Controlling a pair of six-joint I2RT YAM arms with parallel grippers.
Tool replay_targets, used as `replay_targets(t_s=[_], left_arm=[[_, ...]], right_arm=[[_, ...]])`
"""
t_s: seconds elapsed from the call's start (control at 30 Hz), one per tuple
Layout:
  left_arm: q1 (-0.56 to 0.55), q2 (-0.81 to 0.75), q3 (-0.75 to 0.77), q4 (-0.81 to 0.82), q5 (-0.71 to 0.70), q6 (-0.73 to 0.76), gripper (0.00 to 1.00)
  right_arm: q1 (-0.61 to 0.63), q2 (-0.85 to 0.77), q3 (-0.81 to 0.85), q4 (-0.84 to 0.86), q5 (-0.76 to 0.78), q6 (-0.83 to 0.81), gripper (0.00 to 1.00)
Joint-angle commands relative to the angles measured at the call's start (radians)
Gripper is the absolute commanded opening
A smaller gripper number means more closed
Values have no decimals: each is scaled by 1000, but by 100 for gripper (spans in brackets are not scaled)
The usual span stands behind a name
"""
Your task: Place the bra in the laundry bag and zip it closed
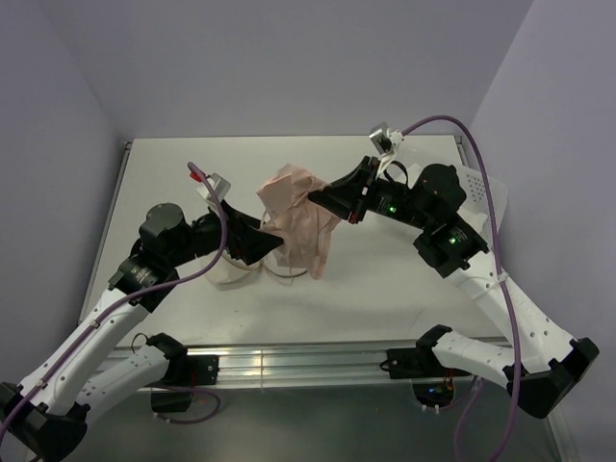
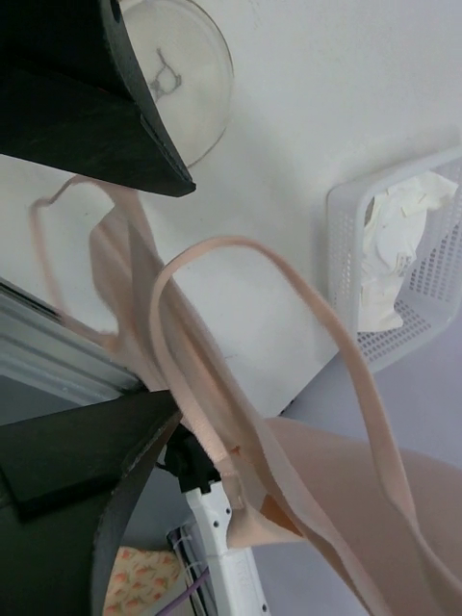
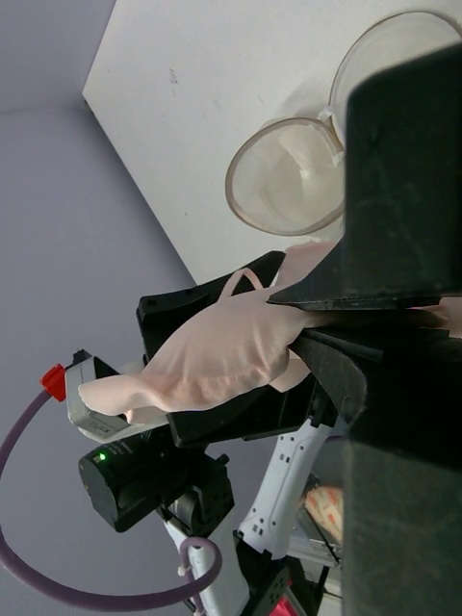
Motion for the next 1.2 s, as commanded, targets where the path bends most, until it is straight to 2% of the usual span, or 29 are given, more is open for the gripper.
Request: replay_targets(t_s=[0.0,0.03,0.1,0.13,0.43,0.47,0.57,0.8,0.97,1.07,1.1,1.17], left_arm=[[-5,5,32,80,87,-16,86],[-5,5,29,104,101,-23,84],[-7,5,17,135,136,-41,74],[-7,5,17,159,142,-49,74],[-13,19,-17,256,188,-115,51],[-15,27,-17,258,182,-119,42],[-18,39,-16,247,162,-119,28],[-19,33,-23,282,118,-151,2],[-19,31,-34,275,35,-179,0],[-18,42,-28,268,17,-190,0],[-18,45,-26,267,-2,-194,0],[-18,54,-17,268,-22,-201,0]], right_arm=[[-10,-8,30,68,-31,21,0],[-12,-4,28,68,-28,21,0],[-16,6,24,69,-22,25,0],[-16,9,24,71,-22,25,0],[-16,29,16,69,-3,16,0],[-16,27,16,69,-2,14,0],[-18,24,10,71,0,10,0],[-18,0,-25,109,-22,1,0],[-16,-65,-111,181,-86,-53,0],[-15,-146,-166,207,-121,-85,8],[-16,-158,-179,221,-135,-88,16],[-13,-184,-211,230,-173,-90,25]])
